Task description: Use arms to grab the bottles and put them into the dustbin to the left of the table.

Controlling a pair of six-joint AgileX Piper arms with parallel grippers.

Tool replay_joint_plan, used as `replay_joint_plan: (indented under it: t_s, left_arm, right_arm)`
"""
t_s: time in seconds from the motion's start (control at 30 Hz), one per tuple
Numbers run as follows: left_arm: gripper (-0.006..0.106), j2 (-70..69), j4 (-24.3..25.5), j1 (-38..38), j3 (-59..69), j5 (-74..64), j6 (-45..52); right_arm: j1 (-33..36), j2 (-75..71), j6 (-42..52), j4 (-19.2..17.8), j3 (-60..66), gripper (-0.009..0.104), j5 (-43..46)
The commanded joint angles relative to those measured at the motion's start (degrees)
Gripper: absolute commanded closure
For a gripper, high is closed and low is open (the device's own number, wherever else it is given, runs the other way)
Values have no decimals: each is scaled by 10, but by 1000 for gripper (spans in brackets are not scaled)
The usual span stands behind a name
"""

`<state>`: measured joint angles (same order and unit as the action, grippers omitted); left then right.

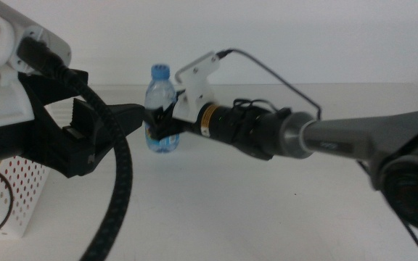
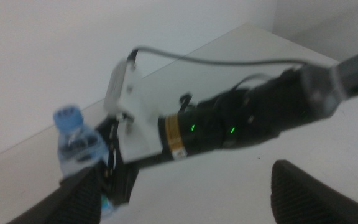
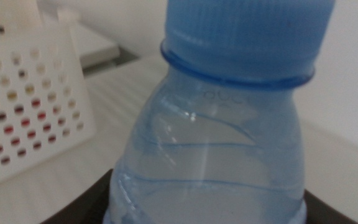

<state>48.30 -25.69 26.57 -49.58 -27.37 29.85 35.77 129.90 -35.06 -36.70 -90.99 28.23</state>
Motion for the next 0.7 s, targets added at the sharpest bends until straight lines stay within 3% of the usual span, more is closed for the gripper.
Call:
replay_joint_plan:
  t_s: [0.0, 0.23, 0.37, 0.5, 0.67]
  left_arm:
    - [10, -3, -16, 1, -17, 42, -1]
    - [10, -3, -16, 1, -17, 42, -1]
    - [10, -3, -16, 1, -17, 42, -1]
    - [10, -3, -16, 1, -17, 42, -1]
    - [10, -3, -16, 1, -17, 42, -1]
  right_arm:
    - [5, -20, -1, 3, -39, 95, 57]
    - [17, 12, 55, 3, -43, 95, 60]
    - [24, 12, 73, 1, -43, 89, 27]
    - [27, 9, 73, 1, -37, 70, 0]
    - [29, -6, 73, 1, -7, 31, -3]
